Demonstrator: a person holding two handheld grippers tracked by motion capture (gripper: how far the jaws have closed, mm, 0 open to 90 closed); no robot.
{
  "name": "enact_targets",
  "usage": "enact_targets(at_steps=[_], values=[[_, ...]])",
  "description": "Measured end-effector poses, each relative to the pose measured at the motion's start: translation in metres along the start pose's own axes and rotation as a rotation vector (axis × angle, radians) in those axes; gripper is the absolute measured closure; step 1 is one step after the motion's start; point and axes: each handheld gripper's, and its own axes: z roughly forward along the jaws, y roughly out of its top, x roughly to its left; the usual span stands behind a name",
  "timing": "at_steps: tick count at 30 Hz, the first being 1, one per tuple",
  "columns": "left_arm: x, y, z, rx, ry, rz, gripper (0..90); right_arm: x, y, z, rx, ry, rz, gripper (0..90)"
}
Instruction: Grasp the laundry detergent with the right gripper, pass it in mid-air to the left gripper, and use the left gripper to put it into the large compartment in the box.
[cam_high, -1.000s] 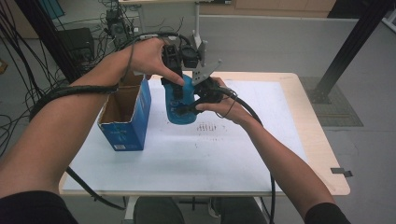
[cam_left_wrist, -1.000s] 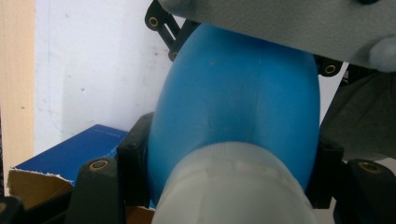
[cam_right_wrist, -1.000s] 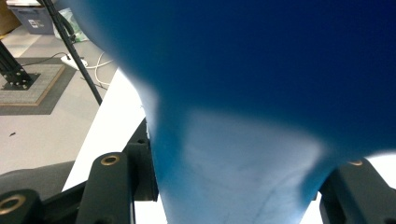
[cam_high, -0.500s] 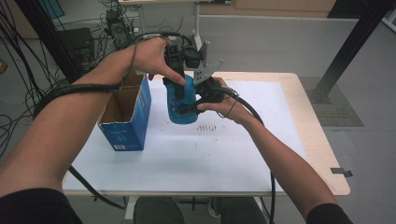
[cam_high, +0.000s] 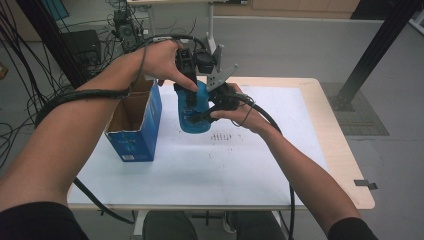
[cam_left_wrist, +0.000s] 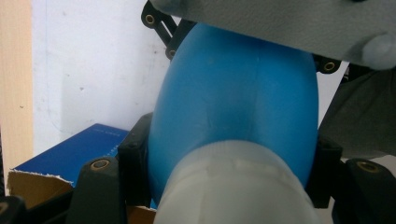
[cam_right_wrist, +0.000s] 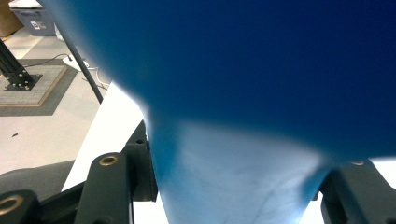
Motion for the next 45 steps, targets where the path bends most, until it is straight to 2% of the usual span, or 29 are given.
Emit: enact_targets(at_steps=[12, 13, 15, 17, 18, 45], values=[[-0.0002, -0.0017, 0.0005, -0.003, -0.005, -0.004, 36.6, -0.0001, 0.0003, 0.0016, 0.000, -0.001, -0.004, 41.4], [-0.0001, -0.0019, 0.0006, -0.004, -0.004, 0.001, 36.6, 0.0011, 0.0005, 0.0016, -0.004, 0.012, 0.010, 41.4], [-0.0008, -0.0024, 0.0006, -0.002, -0.007, -0.004, 36.7, 0.0007, 0.0003, 0.0019, 0.001, 0.006, 0.001, 41.4], [-0.0011, -0.0032, 0.0005, 0.001, -0.007, -0.005, 36.7, 0.0018, 0.0007, 0.0025, -0.004, 0.017, 0.011, 41.4], [-0.0012, -0.0034, 0.0005, 0.001, -0.007, -0.006, 36.7, 0.0001, 0.0005, 0.0034, 0.002, 0.001, -0.014, 41.3], [-0.0016, -0.0014, 0.0014, 0.014, -0.017, -0.007, 36.8, 0.0012, -0.0009, 0.0032, 0.000, 0.009, -0.006, 41.0]])
